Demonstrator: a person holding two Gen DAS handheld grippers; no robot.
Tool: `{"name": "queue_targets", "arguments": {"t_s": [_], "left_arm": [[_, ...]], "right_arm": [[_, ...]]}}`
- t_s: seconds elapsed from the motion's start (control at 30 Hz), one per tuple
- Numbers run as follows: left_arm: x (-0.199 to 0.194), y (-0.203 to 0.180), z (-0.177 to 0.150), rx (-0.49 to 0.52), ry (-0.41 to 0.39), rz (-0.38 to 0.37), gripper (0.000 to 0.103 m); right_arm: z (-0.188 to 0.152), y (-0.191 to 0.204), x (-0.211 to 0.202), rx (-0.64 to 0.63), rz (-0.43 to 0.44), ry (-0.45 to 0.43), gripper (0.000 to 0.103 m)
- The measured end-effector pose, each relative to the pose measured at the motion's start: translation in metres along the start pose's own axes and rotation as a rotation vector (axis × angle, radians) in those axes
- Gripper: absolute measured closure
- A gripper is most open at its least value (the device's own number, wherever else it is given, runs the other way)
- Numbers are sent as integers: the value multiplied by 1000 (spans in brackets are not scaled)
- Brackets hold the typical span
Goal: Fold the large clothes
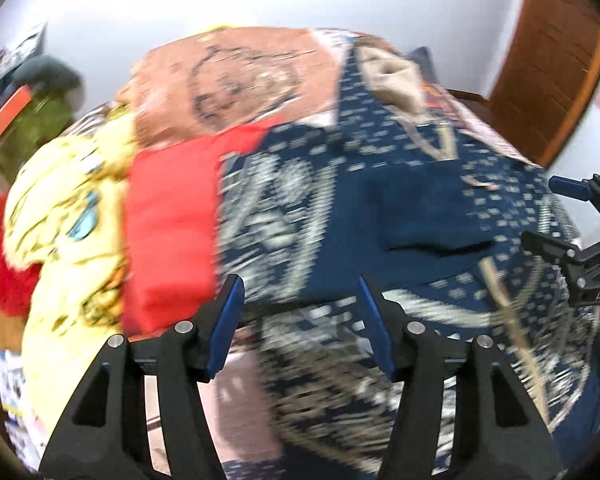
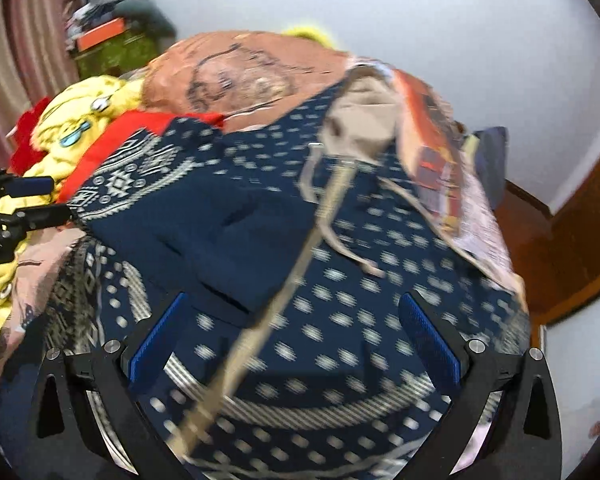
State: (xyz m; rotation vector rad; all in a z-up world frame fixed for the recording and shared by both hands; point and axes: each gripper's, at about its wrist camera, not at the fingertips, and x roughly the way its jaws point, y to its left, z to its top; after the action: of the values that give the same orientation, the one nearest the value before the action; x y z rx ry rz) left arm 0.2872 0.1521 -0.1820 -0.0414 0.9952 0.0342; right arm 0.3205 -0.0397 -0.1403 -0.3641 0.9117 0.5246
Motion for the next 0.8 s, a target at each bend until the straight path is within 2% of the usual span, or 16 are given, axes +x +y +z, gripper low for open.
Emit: {"name": "queue_targets", "arguments": {"t_s": [0.1, 0.27, 0.33, 0.43, 0.47, 0.53, 0.57, 0.6, 0.63, 0.7, 0.73, 0.8], "left_arm": [[4, 28, -14, -31, 19, 35, 46], [16, 56, -38, -89, 57, 32, 46], [22, 62, -43, -108, 69, 32, 46], [31, 68, -51, -129, 84, 23, 46], [33, 69, -52, -134, 89, 22, 46], [39, 71, -55, -145, 100, 16, 46], [42, 71, -56, -149, 106, 12, 46], [46, 70, -55, -153, 113, 8, 46], [49, 69, -55, -156, 118, 6, 46], [52, 65, -54, -157, 120, -1, 46], [52, 63, -53, -156, 117, -4, 46], [54, 60, -50, -157, 111, -9, 46]], "right_arm": [[12, 23, 20, -39, 33, 25, 0], [25, 58, 56, -116, 51, 60, 5], [27, 67, 69, -141, 61, 92, 25], [28, 75, 88, -165, 73, 143, 34], [28, 77, 92, -169, 77, 145, 36], [27, 79, 96, -173, 94, 138, 49], [27, 78, 97, -167, 103, 134, 52], [27, 77, 97, -162, 97, 127, 59], [28, 76, 97, -159, 84, 121, 71], [31, 70, 94, -145, 77, 109, 84], [31, 67, 92, -138, 82, 105, 94], [35, 58, 83, -118, 72, 78, 94]]}}
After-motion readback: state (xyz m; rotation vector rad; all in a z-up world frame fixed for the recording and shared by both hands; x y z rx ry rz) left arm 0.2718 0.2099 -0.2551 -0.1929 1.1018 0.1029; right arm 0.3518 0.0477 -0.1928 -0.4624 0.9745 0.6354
